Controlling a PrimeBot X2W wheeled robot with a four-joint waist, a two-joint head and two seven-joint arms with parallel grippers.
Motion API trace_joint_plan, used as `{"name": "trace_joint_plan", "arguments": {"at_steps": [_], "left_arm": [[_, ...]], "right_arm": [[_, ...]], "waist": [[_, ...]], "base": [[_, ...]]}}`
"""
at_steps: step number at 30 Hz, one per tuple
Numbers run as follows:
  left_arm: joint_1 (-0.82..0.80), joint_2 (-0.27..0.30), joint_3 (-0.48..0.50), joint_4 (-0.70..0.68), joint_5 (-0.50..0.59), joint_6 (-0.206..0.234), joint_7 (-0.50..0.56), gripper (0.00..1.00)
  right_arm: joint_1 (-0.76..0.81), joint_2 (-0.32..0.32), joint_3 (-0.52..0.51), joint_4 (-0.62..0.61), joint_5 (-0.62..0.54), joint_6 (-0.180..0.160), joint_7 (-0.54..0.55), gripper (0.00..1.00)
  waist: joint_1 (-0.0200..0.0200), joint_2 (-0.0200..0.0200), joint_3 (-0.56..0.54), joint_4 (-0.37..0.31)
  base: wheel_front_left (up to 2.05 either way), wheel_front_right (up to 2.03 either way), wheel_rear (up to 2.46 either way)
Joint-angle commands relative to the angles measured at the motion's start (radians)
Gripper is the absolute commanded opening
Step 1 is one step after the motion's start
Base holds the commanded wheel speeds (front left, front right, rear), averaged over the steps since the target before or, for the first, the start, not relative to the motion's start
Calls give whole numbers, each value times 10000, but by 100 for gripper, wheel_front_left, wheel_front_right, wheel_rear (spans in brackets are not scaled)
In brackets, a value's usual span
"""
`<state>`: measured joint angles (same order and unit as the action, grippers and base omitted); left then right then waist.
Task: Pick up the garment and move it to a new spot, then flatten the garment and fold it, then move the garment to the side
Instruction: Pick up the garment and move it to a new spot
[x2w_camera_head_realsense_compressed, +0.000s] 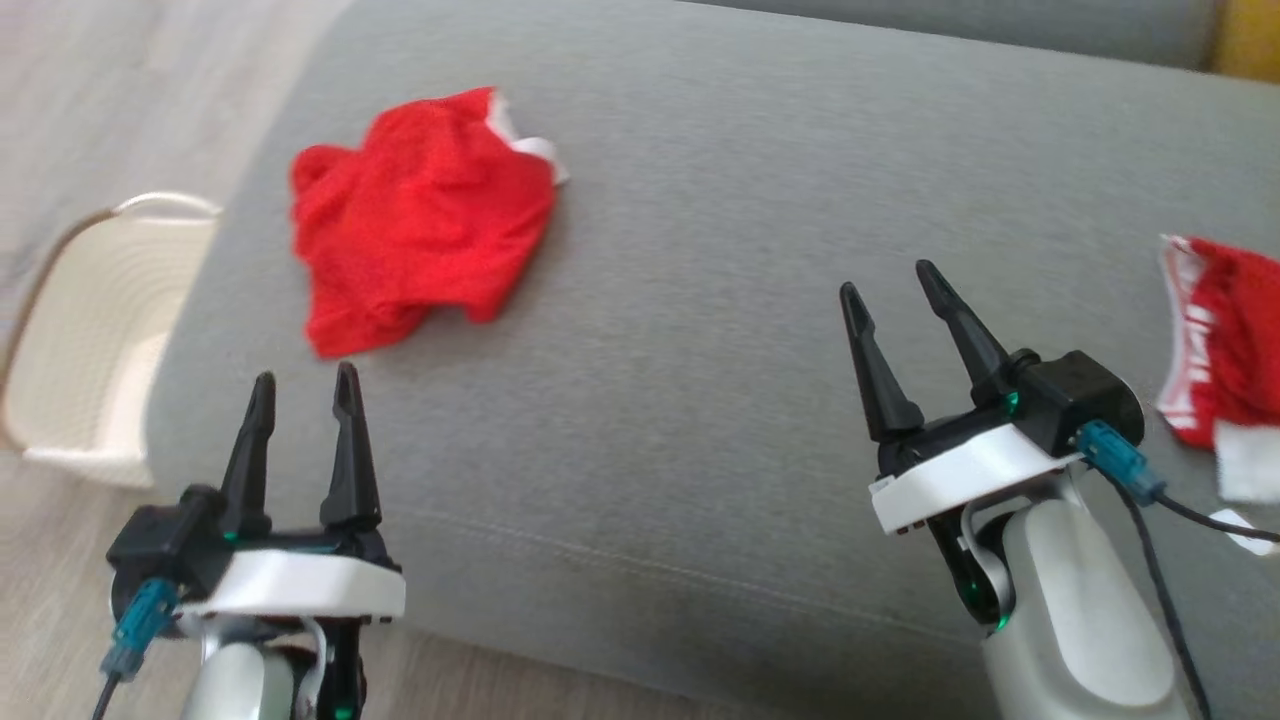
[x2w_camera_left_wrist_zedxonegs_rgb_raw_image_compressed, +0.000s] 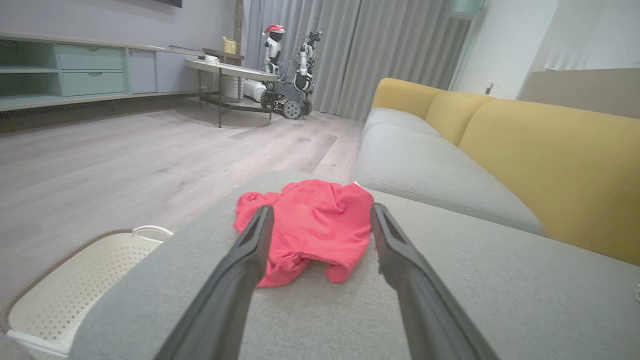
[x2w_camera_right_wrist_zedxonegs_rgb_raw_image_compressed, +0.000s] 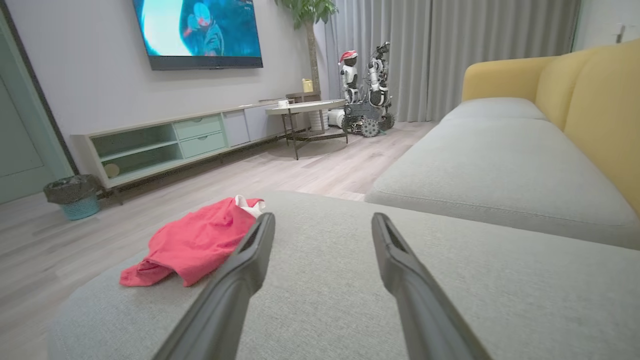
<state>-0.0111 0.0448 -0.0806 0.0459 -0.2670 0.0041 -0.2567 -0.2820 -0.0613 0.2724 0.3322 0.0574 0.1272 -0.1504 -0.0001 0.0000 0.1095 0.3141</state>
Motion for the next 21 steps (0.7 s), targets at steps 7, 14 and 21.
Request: {"name": "trace_joint_plan", "arguments": {"at_steps": [7, 14, 21], "left_arm": [[-35, 55, 397, -430, -87, 21, -51, 100], [-7, 55, 343, -525, -140, 109, -51, 100], [-7, 55, 445, -603, -184, 182, -51, 100]], "right_arm": [[-29, 22, 85, -566, -27, 35, 84, 100], [49, 35, 90, -632, -5, 35, 100, 100], [56, 50, 119, -670, 7, 35, 121, 100]], "waist": [[1, 0, -23, 945], [1, 0, 43, 1226], [1, 0, 131, 1171]], "base": [[0, 0, 0], [0, 0, 0], [0, 0, 0]]}}
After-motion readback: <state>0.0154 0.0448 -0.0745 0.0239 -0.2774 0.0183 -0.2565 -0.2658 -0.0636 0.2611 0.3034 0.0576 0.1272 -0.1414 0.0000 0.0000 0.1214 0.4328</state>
